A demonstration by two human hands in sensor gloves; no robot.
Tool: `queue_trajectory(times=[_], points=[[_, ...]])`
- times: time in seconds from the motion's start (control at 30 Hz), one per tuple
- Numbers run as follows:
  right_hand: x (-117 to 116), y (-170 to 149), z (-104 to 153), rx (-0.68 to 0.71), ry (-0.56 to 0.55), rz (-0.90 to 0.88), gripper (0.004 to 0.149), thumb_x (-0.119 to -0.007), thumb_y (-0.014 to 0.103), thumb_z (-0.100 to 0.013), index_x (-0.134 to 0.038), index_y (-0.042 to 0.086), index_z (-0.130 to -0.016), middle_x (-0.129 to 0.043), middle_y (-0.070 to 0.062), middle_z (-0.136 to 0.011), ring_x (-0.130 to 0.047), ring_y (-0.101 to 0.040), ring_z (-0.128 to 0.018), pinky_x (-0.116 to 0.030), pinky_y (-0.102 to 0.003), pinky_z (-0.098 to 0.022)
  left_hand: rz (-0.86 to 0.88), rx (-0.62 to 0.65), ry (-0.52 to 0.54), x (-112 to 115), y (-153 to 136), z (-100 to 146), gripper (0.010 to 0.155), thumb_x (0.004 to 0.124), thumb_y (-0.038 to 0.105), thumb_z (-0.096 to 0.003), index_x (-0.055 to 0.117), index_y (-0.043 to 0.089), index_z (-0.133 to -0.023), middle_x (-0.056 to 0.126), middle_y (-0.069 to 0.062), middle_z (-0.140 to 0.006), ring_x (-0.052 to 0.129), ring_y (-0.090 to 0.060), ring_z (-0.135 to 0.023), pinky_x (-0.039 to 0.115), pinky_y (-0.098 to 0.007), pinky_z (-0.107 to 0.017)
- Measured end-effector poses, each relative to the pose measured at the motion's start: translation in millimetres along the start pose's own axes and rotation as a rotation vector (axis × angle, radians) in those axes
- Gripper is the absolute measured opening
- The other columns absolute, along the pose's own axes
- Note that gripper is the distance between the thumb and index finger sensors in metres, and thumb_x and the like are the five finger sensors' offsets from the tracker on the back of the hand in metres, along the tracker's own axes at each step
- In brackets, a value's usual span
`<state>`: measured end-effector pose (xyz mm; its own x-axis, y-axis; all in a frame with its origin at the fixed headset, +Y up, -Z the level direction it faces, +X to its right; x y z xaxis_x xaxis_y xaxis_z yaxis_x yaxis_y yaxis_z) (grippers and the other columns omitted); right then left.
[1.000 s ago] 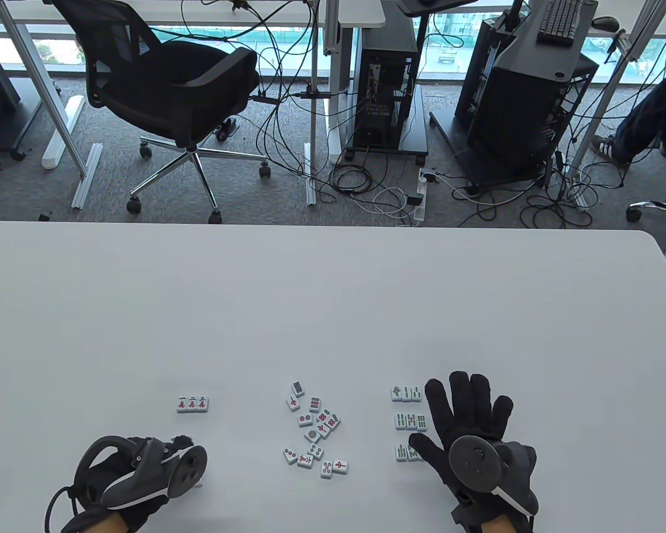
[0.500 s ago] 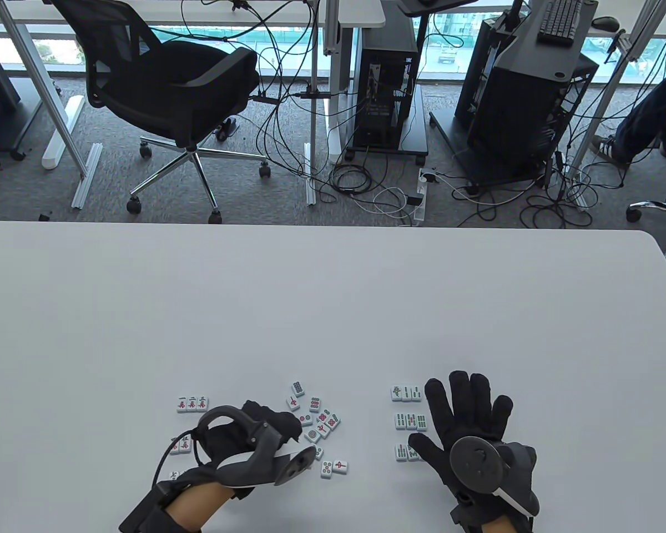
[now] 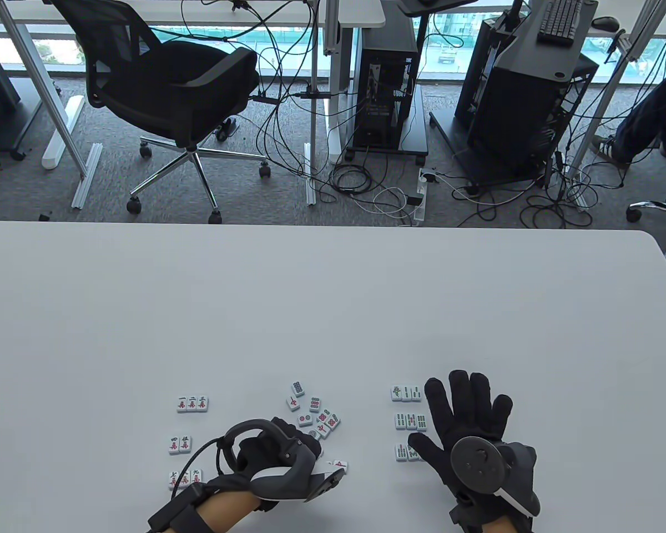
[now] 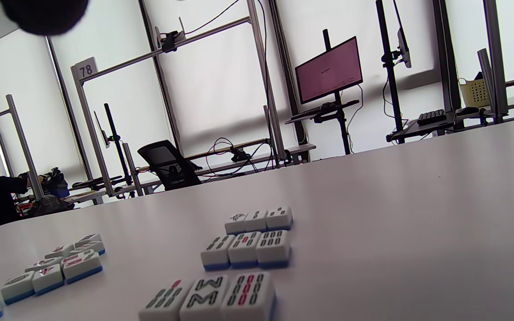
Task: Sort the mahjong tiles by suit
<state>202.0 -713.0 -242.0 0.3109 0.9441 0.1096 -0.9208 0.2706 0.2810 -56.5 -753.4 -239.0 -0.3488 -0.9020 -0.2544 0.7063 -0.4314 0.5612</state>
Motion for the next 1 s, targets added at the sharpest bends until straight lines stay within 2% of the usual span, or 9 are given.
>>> queue_trajectory(times=[0.2, 0.27, 0.4, 0.53, 0.7, 0.83, 0.93, 1.0], points=[[-2, 1, 0, 0.004, 0.008, 0.014, 0.081, -0.058, 0.065, -0.047, -0.017, 0.035, -0.110, -0.009, -0.013, -0.118, -0.002, -0.044, -0.104, -0.011, -0.073, -0.069, 0.140, 0.009, -0.008, -4, -2, 11, 0.045, 0.087, 0.054, -0.0298, 0.094, 0.022, -0.062, 0.098, 0.019, -0.023, 0.090, -0.005, 0.001, 0.084, -0.030, -0.011], [-2, 1, 0, 0.005, 0.008, 0.014, 0.081, -0.058, 0.065, -0.047, -0.017, 0.035, -0.110, -0.009, -0.013, -0.118, -0.002, -0.044, -0.104, -0.011, -0.073, -0.069, 0.197, 0.024, -0.042, -4, 1, 13, 0.047, 0.086, 0.054, -0.0314, 0.094, 0.021, -0.064, 0.099, 0.018, -0.025, 0.091, -0.005, 0.000, 0.084, -0.030, -0.011], [-3, 1, 0, 0.006, 0.014, 0.022, 0.081, -0.058, 0.065, -0.047, -0.017, 0.035, -0.110, -0.010, -0.013, -0.118, -0.003, -0.044, -0.104, -0.011, -0.073, -0.069, 0.129, 0.037, -0.057, 2, 8, 12, 0.053, 0.085, 0.057, -0.0302, 0.093, 0.020, -0.067, 0.100, 0.017, -0.026, 0.091, -0.006, 0.000, 0.084, -0.030, -0.011], [-3, 1, 0, 0.006, 0.011, 0.017, 0.081, -0.058, 0.065, -0.047, -0.017, 0.035, -0.110, -0.010, -0.013, -0.118, -0.003, -0.044, -0.104, -0.011, -0.073, -0.069, 0.125, 0.024, -0.051, 4, 11, 8, 0.050, 0.084, 0.056, -0.0311, 0.095, 0.016, -0.059, 0.100, 0.017, -0.022, 0.090, -0.006, 0.003, 0.083, -0.031, -0.008], [-3, 1, 0, 0.007, 0.013, 0.018, 0.081, -0.058, 0.065, -0.047, -0.017, 0.035, -0.110, -0.010, -0.013, -0.118, -0.003, -0.044, -0.104, -0.011, -0.073, -0.069, 0.159, -0.036, -0.114, 3, 5, 5, 0.048, 0.080, 0.057, -0.0344, 0.097, 0.016, -0.053, 0.099, 0.017, -0.017, 0.089, -0.007, 0.007, 0.082, -0.031, -0.005], [-3, 1, 0, 0.007, 0.009, 0.011, 0.081, -0.058, 0.065, -0.047, -0.017, 0.035, -0.110, -0.009, -0.013, -0.118, -0.002, -0.044, -0.104, -0.011, -0.073, -0.069, 0.206, -0.020, -0.032, -10, -6, 13, 0.048, 0.084, 0.053, -0.0329, 0.093, 0.020, -0.067, 0.100, 0.017, -0.024, 0.091, -0.007, 0.002, 0.083, -0.031, -0.010], [-3, 1, -1, 0.005, 0.013, 0.016, 0.081, -0.058, 0.065, -0.047, -0.017, 0.035, -0.110, -0.010, -0.013, -0.118, -0.003, -0.044, -0.104, -0.011, -0.073, -0.069, 0.171, 0.045, -0.108, -15, -10, 17, 0.057, 0.087, 0.056, -0.0299, 0.087, 0.026, -0.079, 0.100, 0.016, -0.029, 0.092, -0.006, -0.002, 0.083, -0.031, -0.012], [-3, 1, -1, 0.005, 0.014, 0.019, 0.081, -0.058, 0.065, -0.047, -0.017, 0.035, -0.110, -0.009, -0.013, -0.118, -0.003, -0.044, -0.104, -0.012, -0.073, -0.069, 0.133, 0.060, -0.133, -13, -8, 19, 0.062, 0.089, 0.057, -0.0276, 0.086, 0.027, -0.081, 0.100, 0.017, -0.030, 0.092, -0.006, -0.003, 0.083, -0.030, -0.013]])
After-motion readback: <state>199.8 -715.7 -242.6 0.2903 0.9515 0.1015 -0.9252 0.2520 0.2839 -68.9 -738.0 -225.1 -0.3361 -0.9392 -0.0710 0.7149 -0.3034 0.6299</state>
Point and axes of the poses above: the tracker on the back of each hand, its own y axis roughly to the thumb side, its own z axis roughly from the fingertips to the wrist, x = y × z, the point moved 1 cm from there along -z, roughly from the wrist to the fingertips
